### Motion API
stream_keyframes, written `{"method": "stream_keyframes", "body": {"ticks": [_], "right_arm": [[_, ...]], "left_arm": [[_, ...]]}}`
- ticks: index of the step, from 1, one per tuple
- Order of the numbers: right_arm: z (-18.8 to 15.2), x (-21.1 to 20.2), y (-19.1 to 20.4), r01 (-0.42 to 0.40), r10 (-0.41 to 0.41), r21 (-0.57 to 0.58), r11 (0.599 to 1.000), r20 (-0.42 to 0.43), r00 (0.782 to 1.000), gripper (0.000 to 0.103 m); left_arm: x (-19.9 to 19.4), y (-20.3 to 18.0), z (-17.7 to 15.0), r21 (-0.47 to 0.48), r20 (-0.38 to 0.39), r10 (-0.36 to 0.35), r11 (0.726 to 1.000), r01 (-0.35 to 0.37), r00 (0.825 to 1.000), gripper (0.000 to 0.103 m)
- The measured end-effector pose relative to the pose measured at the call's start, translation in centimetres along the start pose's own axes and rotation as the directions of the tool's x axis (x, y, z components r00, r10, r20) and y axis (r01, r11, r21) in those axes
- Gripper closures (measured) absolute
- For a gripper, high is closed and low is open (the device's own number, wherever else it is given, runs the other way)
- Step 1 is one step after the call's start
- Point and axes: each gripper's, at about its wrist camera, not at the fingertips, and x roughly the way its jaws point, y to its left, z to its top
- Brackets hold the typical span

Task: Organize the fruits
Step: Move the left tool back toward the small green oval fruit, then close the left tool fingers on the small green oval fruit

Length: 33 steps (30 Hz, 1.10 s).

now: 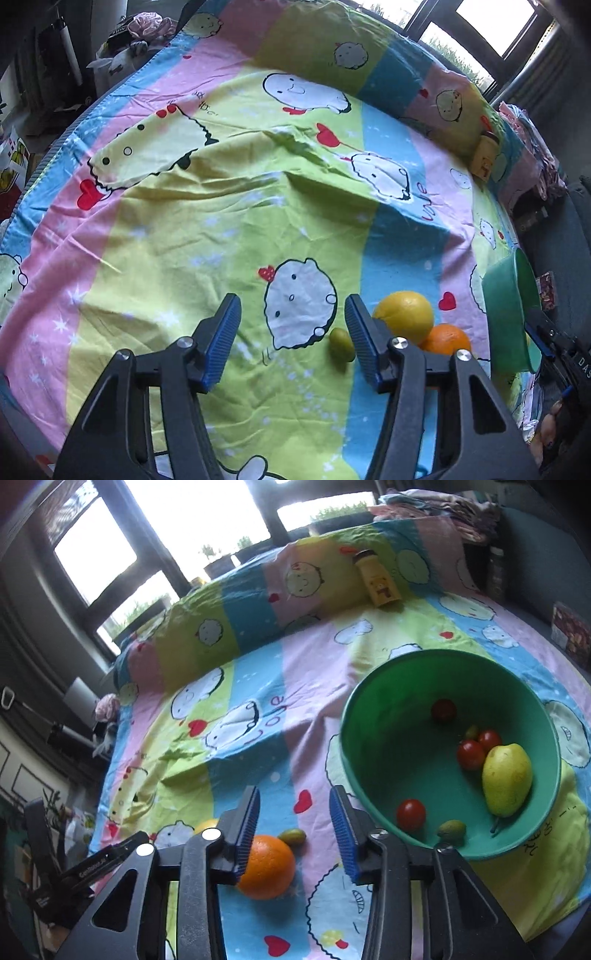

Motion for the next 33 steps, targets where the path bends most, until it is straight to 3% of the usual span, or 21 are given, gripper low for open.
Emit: {"method": "stream_keyframes", "body": {"ticks": [7,15,20,27,33], "right_arm": [[-0.8,4.2,0.4,0.047,-0.045,0.007,0.999,-0.152,0.987,0.07],[-1.2,5.2,0.0,0.116,-0.118,-0.022,0.993,-0.188,0.975,0.07],[-1.3,5.5,0.0,0.116,-0.123,-0.047,0.992,-0.203,0.971,0.07],[-1.7,6.4,1.1,0.142,-0.163,-0.11,0.984,-0.218,0.962,0.07],[-1.4,6.8,0.6,0.057,-0.069,-0.058,0.997,-0.237,0.969,0.07]], "left_arm": [[1.7,-0.3,-0.2,0.044,-0.035,0.05,0.998,-0.049,0.998,0.056],[1.2,-0.9,-0.3,0.066,-0.024,0.091,0.994,-0.089,0.996,0.057],[0.7,-1.4,-0.4,0.079,-0.024,0.045,0.996,-0.043,0.999,0.057],[2.8,-2.6,-1.1,0.126,-0.108,0.052,0.991,-0.038,0.993,0.057],[3.8,-3.3,-1.5,0.141,-0.128,0.053,0.989,-0.034,0.99,0.057]]}}
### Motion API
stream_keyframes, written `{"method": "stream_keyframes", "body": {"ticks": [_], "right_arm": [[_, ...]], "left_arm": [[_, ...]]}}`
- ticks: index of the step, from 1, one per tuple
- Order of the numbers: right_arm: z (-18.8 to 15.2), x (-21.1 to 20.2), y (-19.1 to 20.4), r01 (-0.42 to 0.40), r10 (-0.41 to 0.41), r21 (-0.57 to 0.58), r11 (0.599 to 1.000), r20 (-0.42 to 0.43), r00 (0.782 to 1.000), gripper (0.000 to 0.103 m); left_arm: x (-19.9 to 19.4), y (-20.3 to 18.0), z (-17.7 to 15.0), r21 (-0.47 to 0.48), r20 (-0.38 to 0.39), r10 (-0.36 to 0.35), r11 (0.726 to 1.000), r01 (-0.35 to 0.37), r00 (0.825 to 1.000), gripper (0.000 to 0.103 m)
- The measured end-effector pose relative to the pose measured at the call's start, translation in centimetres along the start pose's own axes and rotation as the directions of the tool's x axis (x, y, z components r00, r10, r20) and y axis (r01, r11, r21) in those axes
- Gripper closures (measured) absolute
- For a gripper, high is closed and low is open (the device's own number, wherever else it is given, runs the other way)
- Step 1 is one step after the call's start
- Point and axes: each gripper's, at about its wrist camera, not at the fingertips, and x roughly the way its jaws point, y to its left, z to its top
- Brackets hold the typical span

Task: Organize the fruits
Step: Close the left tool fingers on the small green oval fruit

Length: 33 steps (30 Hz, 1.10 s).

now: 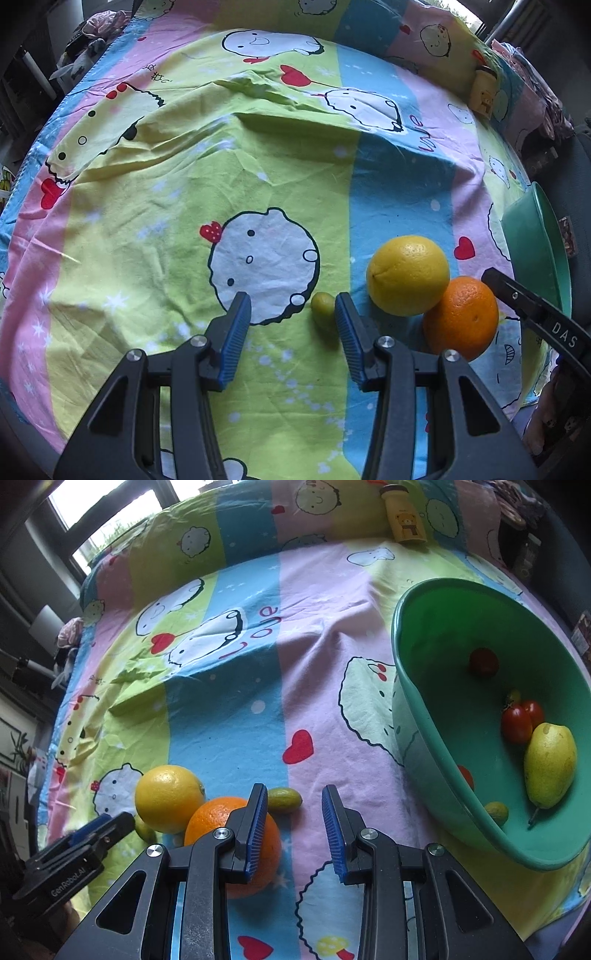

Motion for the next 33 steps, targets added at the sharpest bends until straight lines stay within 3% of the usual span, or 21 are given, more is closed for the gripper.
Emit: {"method": "stream_keyframes", "body": {"ticks": [5,14,25,28,33], "right_arm": [[0.4,0.8,-0.3,-0.071,0.072,0.036,0.997,-0.017,0.997,0.07],[0.4,1.6,-0.7,-0.102,0.106,0.083,0.991,-0.043,0.993,0.07],[0.3,2.5,-1.1,-0.111,0.12,0.134,0.985,-0.059,0.991,0.07],[0.3,2.6,-1.1,-0.114,0.123,0.143,0.983,-0.057,0.991,0.084],[0.3,2.5,-0.8,-0.097,0.106,0.135,0.986,-0.059,0.993,0.084]], "left_arm": [[0.6,-0.6,-0.1,0.014,-0.02,-0.005,1.0,0.005,1.0,0.055],[1.1,-1.0,-0.2,0.022,-0.032,-0.028,0.999,0.028,0.999,0.077],[0.8,-0.6,-0.1,0.003,-0.02,-0.043,0.999,0.043,0.999,0.084],[0.6,-0.4,-0.1,-0.002,-0.013,-0.048,0.999,0.048,0.999,0.085],[0.2,-0.2,0.0,-0.007,-0.005,-0.052,0.999,0.052,0.999,0.085]]}}
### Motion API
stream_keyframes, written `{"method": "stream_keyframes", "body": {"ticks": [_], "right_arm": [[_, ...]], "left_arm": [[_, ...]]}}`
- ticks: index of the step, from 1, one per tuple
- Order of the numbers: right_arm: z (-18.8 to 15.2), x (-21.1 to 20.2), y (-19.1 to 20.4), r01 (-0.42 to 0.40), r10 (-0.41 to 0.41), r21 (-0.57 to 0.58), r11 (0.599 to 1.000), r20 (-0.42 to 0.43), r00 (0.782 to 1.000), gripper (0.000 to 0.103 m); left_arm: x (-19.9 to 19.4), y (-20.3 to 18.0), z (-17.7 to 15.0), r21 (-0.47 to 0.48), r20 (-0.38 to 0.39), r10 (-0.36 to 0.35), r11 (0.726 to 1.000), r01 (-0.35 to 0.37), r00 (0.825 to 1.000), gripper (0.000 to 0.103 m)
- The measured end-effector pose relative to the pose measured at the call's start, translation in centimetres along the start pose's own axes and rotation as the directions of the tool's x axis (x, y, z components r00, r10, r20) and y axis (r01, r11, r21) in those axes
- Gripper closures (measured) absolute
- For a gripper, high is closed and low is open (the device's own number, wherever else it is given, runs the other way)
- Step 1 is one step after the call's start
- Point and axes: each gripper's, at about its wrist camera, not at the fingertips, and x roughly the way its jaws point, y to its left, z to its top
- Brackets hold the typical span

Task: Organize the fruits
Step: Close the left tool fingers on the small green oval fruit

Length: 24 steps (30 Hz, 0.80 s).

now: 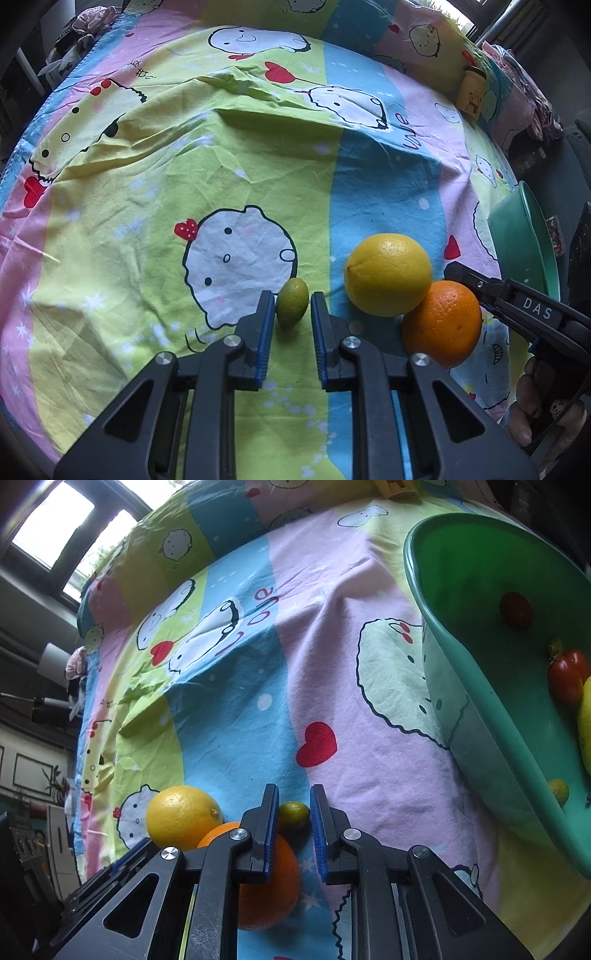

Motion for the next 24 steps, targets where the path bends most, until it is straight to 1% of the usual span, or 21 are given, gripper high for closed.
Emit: {"method": "stream_keyframes", "body": {"ticks": [4,7,10,15,18,22,24], "right_arm": [[0.0,-0.3,-0.1,0.019,-0.019,-0.024,1.0,-0.015,1.0,0.084],[0.1,0.0,-0.3,-0.003,0.003,-0.009,1.0,-0.021,1.0,0.084],[0.1,0.2,-0.1,-0.002,0.002,-0.023,1.0,-0.02,1.0,0.084],[0.1,1.0,0.3,-0.059,0.058,-0.014,0.998,-0.043,0.997,0.084],[0.0,0.8,0.7,-0.034,0.034,-0.018,0.999,-0.022,0.999,0.084],[0.1,0.4,0.8,-0.055,0.055,-0.011,0.998,-0.001,0.998,0.084],[0.1,0.1,0.9,-0.045,0.045,-0.015,0.999,0.019,0.999,0.084]], "left_arm": [[-0.1,0.1,0.0,-0.001,0.001,-0.001,1.0,0.001,1.0,0.085],[-0.1,0.0,0.0,0.001,0.001,0.003,1.0,-0.003,1.0,0.085],[-0.1,-0.2,0.0,0.005,0.001,0.003,1.0,-0.003,1.0,0.085],[-0.1,-0.1,0.0,0.002,0.001,-0.005,1.0,0.005,1.0,0.085],[-0.2,-0.1,0.0,-0.001,0.003,-0.009,1.0,0.009,1.0,0.085],[-0.7,0.0,0.0,-0.001,0.023,-0.028,1.0,0.028,0.999,0.085],[-1.0,-0.1,0.0,0.001,0.031,-0.036,0.999,0.036,0.999,0.085]]}}
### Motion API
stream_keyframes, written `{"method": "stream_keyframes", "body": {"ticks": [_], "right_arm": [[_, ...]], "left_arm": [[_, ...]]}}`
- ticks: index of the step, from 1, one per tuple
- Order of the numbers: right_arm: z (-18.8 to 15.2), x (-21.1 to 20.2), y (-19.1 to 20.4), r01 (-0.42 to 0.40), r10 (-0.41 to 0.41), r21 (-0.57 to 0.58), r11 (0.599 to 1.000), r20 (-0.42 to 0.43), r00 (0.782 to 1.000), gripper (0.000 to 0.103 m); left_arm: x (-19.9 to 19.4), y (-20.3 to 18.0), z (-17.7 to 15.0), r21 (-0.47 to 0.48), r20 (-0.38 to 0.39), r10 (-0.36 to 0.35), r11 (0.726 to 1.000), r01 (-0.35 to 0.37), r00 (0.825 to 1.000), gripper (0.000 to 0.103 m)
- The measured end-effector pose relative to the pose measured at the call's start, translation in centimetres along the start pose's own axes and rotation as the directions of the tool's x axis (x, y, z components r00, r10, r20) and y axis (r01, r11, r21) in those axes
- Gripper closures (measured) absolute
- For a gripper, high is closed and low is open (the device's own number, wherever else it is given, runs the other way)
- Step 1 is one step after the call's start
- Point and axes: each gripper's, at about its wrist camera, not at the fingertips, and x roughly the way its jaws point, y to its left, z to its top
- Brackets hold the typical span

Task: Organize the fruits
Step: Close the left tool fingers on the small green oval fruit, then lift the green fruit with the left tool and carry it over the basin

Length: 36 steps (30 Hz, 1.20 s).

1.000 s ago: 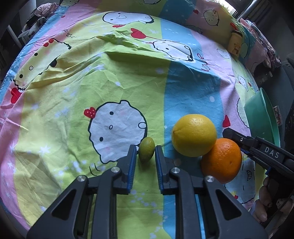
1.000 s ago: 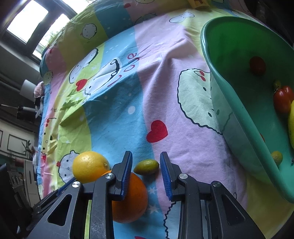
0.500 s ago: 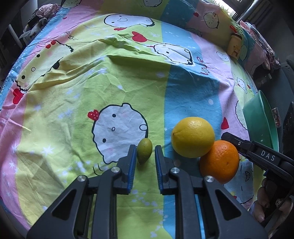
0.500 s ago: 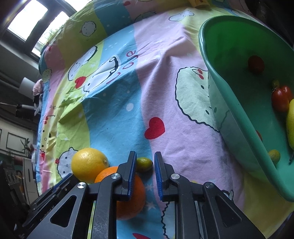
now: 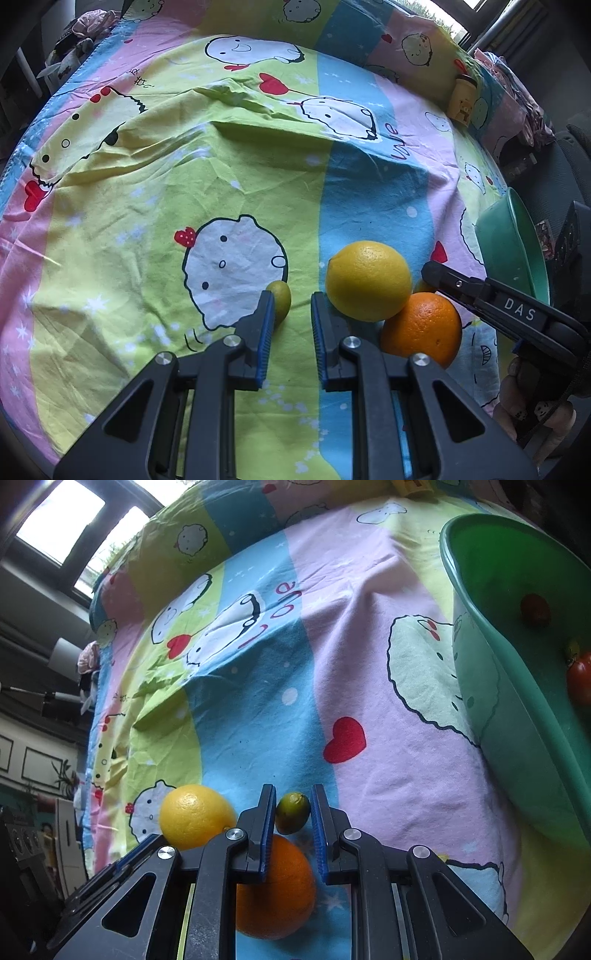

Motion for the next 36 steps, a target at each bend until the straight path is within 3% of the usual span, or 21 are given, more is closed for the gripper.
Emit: {"method": "stream_keyframes", "body": {"ticks": [6,9,22,29,36], "right_arm": [[0.3,-1.0,-0.4,0.018,-0.019,0.021,1.0,0.053,0.998,0.084],[0.5,-1.4,-0.6,0.032,-0.034,0.028,0.999,0.074,0.997,0.084],[0.5,-1.4,-0.8,0.021,-0.023,0.033,0.999,0.069,0.997,0.084],[0.6,-1.7,-0.9,0.01,-0.013,0.039,0.999,0.082,0.997,0.084],[0.8,-3.1,-0.8,-0.014,0.011,0.021,1.0,0.141,0.99,0.084]], "left_arm": [[-0.2,-0.3,0.0,0.009,0.009,-0.008,1.0,0.008,1.0,0.086],[0.1,0.0,0.1,0.009,-0.005,0.02,1.0,-0.02,1.0,0.085],[1.8,0.7,0.4,-0.028,-0.035,0.037,0.999,-0.038,0.999,0.083],[1.2,0.3,0.4,-0.017,0.008,0.052,0.999,-0.052,0.999,0.085],[-2.0,-0.8,0.6,-0.002,0.129,0.039,0.999,-0.039,0.991,0.085]]}}
